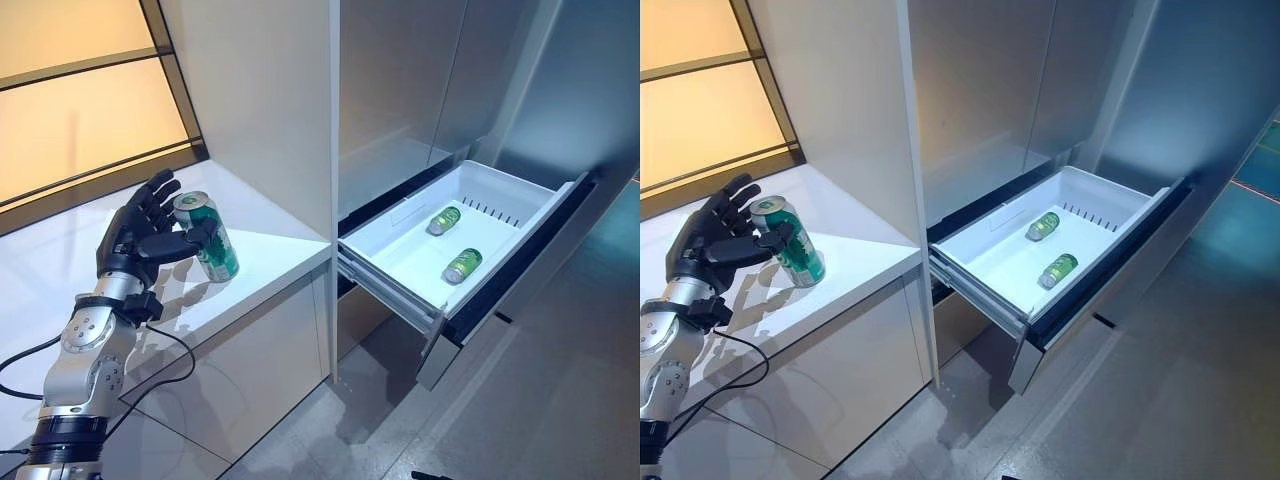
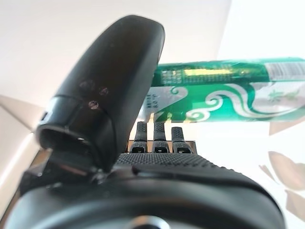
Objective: Put drinks into fridge and close the fridge
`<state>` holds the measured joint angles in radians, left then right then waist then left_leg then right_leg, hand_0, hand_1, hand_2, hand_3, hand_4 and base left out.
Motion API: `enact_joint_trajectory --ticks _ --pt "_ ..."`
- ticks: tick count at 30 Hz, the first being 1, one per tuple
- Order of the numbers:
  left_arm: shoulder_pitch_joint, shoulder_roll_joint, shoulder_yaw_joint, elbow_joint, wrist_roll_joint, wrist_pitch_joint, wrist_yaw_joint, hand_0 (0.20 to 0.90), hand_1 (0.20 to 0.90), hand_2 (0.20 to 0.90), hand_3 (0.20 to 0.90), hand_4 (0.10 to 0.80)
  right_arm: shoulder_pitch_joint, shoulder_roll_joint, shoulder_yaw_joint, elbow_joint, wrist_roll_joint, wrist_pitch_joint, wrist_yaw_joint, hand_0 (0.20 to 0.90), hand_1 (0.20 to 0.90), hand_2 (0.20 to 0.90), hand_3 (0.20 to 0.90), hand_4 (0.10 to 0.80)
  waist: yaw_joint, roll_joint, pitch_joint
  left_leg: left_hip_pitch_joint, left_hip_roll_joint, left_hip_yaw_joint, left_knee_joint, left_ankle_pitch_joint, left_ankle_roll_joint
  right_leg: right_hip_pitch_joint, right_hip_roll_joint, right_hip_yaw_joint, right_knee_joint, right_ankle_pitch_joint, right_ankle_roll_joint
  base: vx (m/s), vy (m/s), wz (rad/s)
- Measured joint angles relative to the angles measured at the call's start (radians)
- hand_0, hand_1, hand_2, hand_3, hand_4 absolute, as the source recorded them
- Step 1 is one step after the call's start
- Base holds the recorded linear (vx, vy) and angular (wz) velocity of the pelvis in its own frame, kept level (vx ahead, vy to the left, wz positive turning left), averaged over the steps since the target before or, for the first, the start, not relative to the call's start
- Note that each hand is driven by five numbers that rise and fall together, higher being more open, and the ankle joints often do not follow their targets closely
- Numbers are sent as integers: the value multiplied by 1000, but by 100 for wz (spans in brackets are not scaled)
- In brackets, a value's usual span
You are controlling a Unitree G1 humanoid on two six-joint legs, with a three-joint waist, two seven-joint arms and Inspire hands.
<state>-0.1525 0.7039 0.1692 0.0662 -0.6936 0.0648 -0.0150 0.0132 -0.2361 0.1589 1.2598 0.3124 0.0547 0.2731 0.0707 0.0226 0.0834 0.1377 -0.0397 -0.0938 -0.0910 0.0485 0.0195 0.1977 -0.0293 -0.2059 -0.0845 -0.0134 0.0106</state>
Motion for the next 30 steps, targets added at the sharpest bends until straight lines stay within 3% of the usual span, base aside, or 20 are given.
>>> enact_joint_trajectory --ticks 28,29,30 --pt "-48 0 -37 102 0 34 11 900 900 900 900 800 -1 -1 -1 -3 1 -1 0 900 900 900 900 800 -36 5 -10 18 6 51 0 -4 4 -4 4 54 0 11 -2 10 3 -5" --pt "-48 0 -37 109 0 34 12 860 860 860 853 753 -1 -1 -1 -3 1 -2 0 900 900 900 900 800 -41 5 -10 18 6 52 0 -4 4 -5 4 54 0 12 -2 0 0 0" --pt "-48 0 -37 115 0 34 12 625 625 625 579 479 -2 -1 -1 -3 2 -2 0 900 900 900 900 800 -45 6 -12 19 6 53 0 -4 4 -6 4 55 0 12 -2 15 8 -3"
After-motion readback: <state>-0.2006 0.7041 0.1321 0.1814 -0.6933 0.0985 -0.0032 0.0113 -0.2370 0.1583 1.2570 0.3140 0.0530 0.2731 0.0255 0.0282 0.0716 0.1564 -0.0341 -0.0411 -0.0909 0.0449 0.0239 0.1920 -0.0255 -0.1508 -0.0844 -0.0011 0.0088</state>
